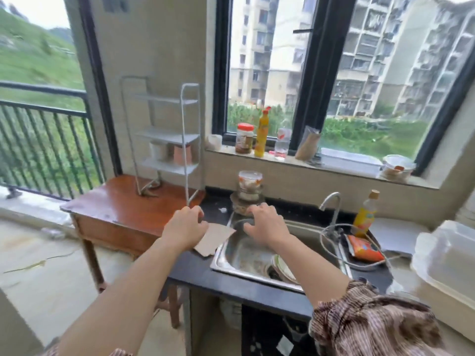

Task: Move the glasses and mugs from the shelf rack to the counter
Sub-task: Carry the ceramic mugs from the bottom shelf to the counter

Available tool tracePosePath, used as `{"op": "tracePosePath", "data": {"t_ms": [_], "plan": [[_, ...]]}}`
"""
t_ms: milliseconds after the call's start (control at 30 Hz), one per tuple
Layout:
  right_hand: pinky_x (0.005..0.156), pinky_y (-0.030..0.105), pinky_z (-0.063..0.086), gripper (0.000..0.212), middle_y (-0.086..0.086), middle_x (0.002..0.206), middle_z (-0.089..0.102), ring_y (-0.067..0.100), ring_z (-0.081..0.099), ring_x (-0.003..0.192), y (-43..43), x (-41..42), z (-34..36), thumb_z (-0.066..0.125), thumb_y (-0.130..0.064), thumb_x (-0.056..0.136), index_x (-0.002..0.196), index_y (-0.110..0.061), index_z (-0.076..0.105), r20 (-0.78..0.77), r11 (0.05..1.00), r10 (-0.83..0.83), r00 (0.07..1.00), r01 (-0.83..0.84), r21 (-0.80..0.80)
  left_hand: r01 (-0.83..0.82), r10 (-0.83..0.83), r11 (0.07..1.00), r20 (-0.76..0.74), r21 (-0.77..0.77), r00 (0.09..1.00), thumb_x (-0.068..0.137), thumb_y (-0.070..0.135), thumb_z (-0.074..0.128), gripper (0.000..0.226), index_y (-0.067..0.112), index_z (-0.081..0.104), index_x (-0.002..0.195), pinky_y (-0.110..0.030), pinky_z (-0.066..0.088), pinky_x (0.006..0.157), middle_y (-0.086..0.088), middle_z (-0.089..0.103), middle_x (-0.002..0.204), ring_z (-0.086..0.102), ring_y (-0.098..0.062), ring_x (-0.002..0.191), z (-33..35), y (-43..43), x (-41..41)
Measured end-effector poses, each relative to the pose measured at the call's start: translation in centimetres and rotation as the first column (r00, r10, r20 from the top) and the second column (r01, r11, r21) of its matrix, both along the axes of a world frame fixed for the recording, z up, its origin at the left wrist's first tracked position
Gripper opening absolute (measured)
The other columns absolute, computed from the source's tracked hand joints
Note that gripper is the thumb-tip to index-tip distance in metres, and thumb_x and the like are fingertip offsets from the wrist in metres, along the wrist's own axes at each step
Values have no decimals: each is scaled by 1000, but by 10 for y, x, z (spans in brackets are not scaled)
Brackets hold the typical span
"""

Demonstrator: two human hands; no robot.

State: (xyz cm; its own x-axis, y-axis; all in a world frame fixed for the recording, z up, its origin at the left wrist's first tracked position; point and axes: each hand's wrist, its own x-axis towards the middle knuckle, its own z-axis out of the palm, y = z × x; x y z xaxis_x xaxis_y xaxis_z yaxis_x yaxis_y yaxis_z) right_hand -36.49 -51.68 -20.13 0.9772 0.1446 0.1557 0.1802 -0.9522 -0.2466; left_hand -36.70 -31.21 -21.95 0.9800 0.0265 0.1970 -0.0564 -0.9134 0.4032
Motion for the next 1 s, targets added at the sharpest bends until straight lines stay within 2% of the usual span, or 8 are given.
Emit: {"op": "tracePosePath", "data": {"t_ms": [200, 333, 533, 633, 800, 1000], "plan": [[95, 44, 41, 40, 10, 127, 49, 30, 41, 122, 106, 110, -10, 51, -32, 88, 126, -18, 51, -15, 986, 141, 990, -139, 86, -115, 115, 993, -19, -8, 993, 86, 33, 47, 33, 19, 55, 116, -39, 44, 92, -11, 56, 120, 52, -30, 112, 2, 91, 83], [93, 44, 42, 38, 10, 123, 51, 31, 43, 120, 167, 181, -9, 52, -30, 86, 122, -17, 54, -53, 974, 172, 984, -162, 160, -154, 153, 987, -35, -35, 988, 88, 34, 47, 32, 20, 55, 115, -38, 45, 90, -10, 56, 120, 52, -28, 111, 4, 144, 142], [99, 43, 41, 46, 10, 130, 49, 29, 41, 124, 229, 268, -11, 51, -31, 90, 133, -14, 46, -120, 965, 213, 970, -189, 183, -202, 196, 973, -57, -113, 979, 88, 30, 46, 29, 21, 56, 114, -32, 42, 85, -6, 55, 119, 53, -25, 106, -2, 203, 217], [101, 41, 41, 49, 9, 134, 47, 27, 40, 126, 256, 306, -18, 51, -31, 91, 136, -13, 44, -146, 961, 205, 968, -171, 219, -218, 205, 956, -88, -197, 975, 88, 29, 47, 29, 21, 56, 115, -31, 42, 86, -4, 57, 115, 51, -21, 101, -9, 229, 257], [104, 37, 38, 53, 6, 141, 43, 25, 37, 131, 300, 363, -43, 51, -31, 91, 139, -13, 40, -184, 956, 154, 971, -100, 275, -186, 157, 952, -133, -242, 979, 89, 27, 48, 32, 17, 56, 119, -32, 43, 92, -7, 58, 121, 55, -25, 110, -30, 268, 330], [102, 34, 40, 64, 5, 152, 29, 26, 41, 130, 348, 418, -67, 50, -28, 92, 148, -13, 23, -247, 924, -18, 969, 110, 365, -86, 37, 934, -145, -347, 989, 91, 23, 47, 34, 12, 56, 122, -29, 43, 86, -8, 62, 120, 56, -24, 109, -54, 313, 426]]}}
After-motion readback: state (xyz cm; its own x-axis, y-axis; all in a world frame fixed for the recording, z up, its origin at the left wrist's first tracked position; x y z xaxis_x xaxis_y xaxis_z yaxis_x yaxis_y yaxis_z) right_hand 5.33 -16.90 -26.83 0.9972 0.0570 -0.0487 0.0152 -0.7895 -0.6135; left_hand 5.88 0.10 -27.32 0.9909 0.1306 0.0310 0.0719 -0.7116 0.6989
